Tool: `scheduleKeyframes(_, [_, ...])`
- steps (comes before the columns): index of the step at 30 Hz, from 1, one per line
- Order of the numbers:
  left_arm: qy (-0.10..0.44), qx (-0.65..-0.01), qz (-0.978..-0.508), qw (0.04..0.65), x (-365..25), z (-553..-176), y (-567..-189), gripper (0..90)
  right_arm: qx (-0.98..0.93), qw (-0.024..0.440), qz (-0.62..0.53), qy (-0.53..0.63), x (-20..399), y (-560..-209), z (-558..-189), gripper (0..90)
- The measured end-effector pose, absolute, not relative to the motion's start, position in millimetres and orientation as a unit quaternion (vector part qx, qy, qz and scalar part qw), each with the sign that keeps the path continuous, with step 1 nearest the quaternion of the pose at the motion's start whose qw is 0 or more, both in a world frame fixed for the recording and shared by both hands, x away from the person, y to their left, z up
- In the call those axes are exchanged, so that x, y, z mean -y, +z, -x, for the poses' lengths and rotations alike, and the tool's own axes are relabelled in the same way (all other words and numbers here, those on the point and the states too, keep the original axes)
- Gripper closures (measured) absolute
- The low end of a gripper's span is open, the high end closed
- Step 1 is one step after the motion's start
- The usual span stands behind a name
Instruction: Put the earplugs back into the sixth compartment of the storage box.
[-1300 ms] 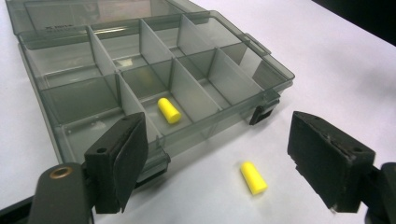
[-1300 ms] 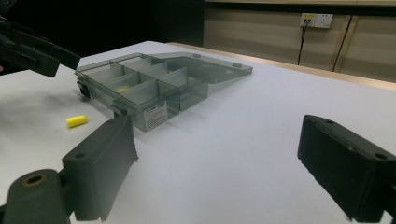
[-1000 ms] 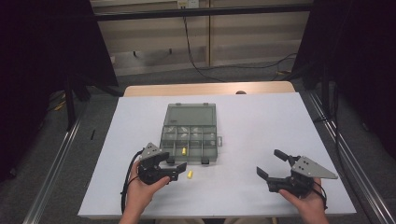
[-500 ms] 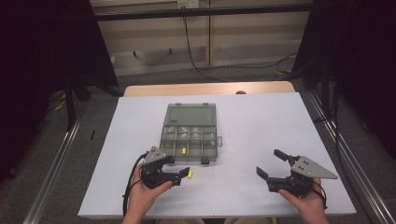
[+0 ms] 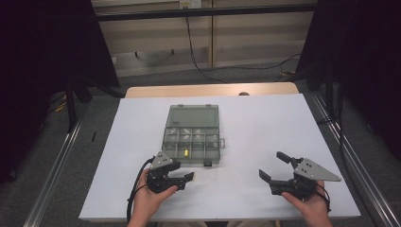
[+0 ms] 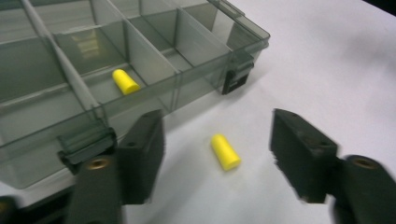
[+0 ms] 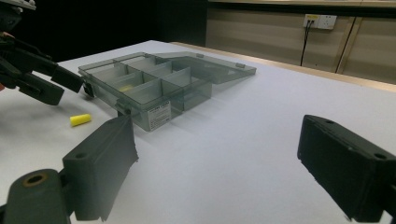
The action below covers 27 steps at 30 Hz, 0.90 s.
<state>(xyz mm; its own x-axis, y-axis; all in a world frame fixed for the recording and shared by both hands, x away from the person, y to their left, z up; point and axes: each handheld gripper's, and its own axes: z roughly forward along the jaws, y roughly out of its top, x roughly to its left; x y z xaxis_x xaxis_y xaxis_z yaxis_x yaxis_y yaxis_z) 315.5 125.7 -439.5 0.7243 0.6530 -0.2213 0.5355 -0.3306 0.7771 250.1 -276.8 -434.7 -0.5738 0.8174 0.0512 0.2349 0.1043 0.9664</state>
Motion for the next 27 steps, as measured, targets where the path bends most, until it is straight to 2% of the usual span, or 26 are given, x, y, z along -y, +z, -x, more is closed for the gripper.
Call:
scheduleKeyframes(3, [0.064,-0.367,-0.816,0.441,-123,-316,-444,46.8,-0.695,0.264,-0.378,0.552,277,-435,-250,11.1])
scheduleKeyframes(8, [0.056,-0.371,-0.821,0.431,-118,-317,-447,54.9,-0.696,0.262,-0.378,0.551,276,-435,-250,11.2])
scheduleKeyframes(21, [0.045,-0.364,-0.838,0.403,-108,-316,-454,70.9,-0.696,0.262,-0.377,0.553,276,-435,-250,11.2])
scheduleKeyframes(27, [0.059,-0.354,-0.847,0.392,-103,-312,-452,78.3,-0.697,0.261,-0.376,0.552,277,-435,-251,11.2])
